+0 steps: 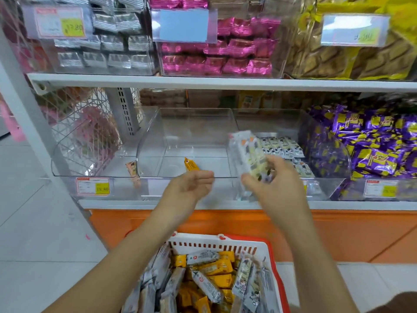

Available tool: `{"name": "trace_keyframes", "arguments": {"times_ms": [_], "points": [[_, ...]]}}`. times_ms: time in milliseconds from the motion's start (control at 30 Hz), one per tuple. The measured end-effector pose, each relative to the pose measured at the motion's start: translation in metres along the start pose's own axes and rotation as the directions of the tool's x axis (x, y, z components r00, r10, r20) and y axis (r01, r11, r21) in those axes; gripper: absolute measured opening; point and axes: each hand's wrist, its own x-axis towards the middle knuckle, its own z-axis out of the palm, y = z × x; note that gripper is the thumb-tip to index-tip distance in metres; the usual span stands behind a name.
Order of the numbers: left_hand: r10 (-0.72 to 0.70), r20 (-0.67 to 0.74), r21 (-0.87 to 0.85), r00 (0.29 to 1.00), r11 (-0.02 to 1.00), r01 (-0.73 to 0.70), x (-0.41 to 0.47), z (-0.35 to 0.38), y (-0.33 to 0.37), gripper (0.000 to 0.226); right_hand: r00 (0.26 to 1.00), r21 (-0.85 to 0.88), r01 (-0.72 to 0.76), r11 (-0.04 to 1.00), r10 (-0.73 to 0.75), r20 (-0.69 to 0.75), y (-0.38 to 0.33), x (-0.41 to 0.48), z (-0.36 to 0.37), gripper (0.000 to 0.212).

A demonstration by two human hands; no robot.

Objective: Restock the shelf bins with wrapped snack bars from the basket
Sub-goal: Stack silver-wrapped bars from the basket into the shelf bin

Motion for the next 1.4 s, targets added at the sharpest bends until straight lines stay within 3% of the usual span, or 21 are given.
{"name": "trace_keyframes", "arguments": {"times_ms": [33, 67, 100, 167, 300, 433, 533, 600, 767, 900, 967, 1067, 1133, 1267, 1400], "points": [[0.126, -0.059, 0.318, 0.99, 0.943, -0.101, 0.004, -0.005, -0.004, 0.029, 1.0, -0.028, -0.01, 1.0, 0.01, -0.006, -0.004, 0.016, -0.011, 0.037], [0.224, -0.052, 0.562, 0.973, 0.812, -0.156, 0.008, -0.009, -0.01, 0.031, 0.999, -0.062, -0.04, 0.997, 0.041, 0.016, -0.006, 0.033, -0.021, 0.025], [0.27, -0.016, 0.703, 0.963, 0.688, -0.182, 0.01, -0.013, -0.015, 0.035, 0.994, -0.115, -0.081, 0.99, 0.089, 0.066, -0.005, 0.052, -0.031, 0.019], [0.271, 0.062, 0.8, 0.961, 0.562, -0.21, 0.013, -0.015, -0.025, 0.04, 0.962, -0.292, -0.143, 0.945, 0.202, 0.182, 0.001, 0.087, -0.042, 0.028], [0.292, 0.087, 0.821, 0.952, 0.52, -0.235, 0.016, -0.013, -0.028, 0.042, 0.863, -0.56, -0.195, 0.805, 0.412, 0.292, 0.021, 0.124, -0.04, 0.029], [0.301, 0.092, 0.829, 0.949, 0.504, -0.24, 0.016, -0.013, -0.028, 0.042, 0.806, -0.66, -0.157, 0.734, 0.481, 0.344, 0.042, 0.135, -0.024, 0.032], [0.303, 0.099, 0.836, 0.948, 0.491, -0.245, 0.015, -0.014, -0.027, 0.043, 0.799, -0.675, -0.116, 0.729, 0.472, 0.373, 0.052, 0.137, -0.01, 0.027], [0.302, 0.097, 0.84, 0.948, 0.486, -0.241, 0.015, -0.014, -0.028, 0.045, 0.799, -0.654, -0.122, 0.747, 0.464, 0.382, 0.052, 0.136, -0.006, 0.047], [0.303, 0.104, 0.842, 0.947, 0.48, -0.247, 0.016, -0.015, -0.031, 0.046, 0.786, -0.581, -0.135, 0.803, 0.444, 0.43, 0.051, 0.14, -0.004, 0.049], [0.292, 0.123, 0.842, 0.948, 0.475, -0.256, 0.015, -0.016, -0.032, 0.047, 0.808, -0.605, -0.099, 0.79, 0.419, 0.414, 0.052, 0.141, -0.001, 0.037], [0.297, 0.116, 0.829, 0.948, 0.497, -0.257, 0.009, -0.017, -0.031, 0.047, 0.86, -0.623, -0.088, 0.777, 0.375, 0.346, 0.049, 0.138, 0.002, 0.031], [0.375, 0.085, 0.782, 0.923, 0.549, -0.295, -0.001, -0.021, -0.03, 0.031, 0.974, -0.588, -0.027, 0.808, 0.153, 0.165, 0.04, 0.126, 0.01, 0.037], [0.391, 0.054, 0.775, 0.919, 0.564, -0.286, -0.009, -0.028, -0.03, 0.016, 0.993, -0.45, 0.043, 0.892, 0.012, 0.12, 0.027, 0.104, 0.013, 0.038], [0.209, 0.057, 0.873, 0.976, 0.463, -0.151, -0.02, -0.05, -0.042, 0.043, 0.956, -0.264, 0.13, 0.956, -0.051, 0.288, 0.007, 0.042, 0.029, 0.042], [-0.091, 0.034, 0.953, 0.995, 0.302, -0.005, -0.037, -0.079, -0.073, 0.037, 0.826, -0.275, 0.133, 0.952, 0.047, 0.562, 0.022, -0.001, 0.076, 0.03]]}}
